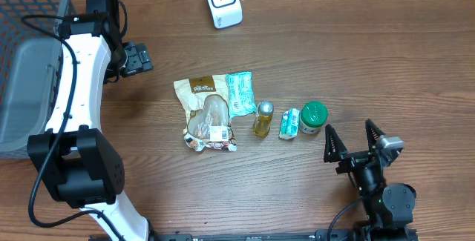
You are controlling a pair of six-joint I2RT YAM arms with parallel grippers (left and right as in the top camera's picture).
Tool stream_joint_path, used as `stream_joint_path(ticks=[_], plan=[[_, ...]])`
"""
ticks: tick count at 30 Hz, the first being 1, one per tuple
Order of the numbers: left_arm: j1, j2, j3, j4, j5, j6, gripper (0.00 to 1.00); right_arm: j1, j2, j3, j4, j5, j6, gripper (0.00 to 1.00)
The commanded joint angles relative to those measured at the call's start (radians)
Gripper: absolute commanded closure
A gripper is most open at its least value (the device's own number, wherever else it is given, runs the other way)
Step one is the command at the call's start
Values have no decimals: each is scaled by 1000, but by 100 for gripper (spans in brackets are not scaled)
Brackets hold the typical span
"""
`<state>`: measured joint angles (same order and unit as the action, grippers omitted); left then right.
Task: Scan the item barcode
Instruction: 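Move the right gripper over the yellow oil bottle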
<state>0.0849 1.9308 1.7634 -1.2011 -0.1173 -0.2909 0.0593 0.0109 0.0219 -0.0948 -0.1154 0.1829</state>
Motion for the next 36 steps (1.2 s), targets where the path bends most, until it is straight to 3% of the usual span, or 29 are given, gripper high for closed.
stream_joint_path(ticks=[1,6,12,23,27,32,36], plan=[[-1,-16,16,1,-13,7,0,-5,-2,142,-76,-9,1,0],[-1,-16,16,1,-13,7,0,-5,94,384,-230,3,0,0],[-1,-16,16,1,-13,7,1,-5,344,712,-419,2,-25,0],[-1,-16,16,1,-13,7,1,-5,915,1431,-1036,-11,-34,0],[-1,-16,16,1,-13,6,0,-4,1072,1537,-1162,-29,-29,0],[-1,-16,16,1,-13,7,0,-4,1210,1545,-1162,-159,-30,0],[-1,-16,16,1,-13,7,0,0,1310,1545,-1176,-214,-6,21]])
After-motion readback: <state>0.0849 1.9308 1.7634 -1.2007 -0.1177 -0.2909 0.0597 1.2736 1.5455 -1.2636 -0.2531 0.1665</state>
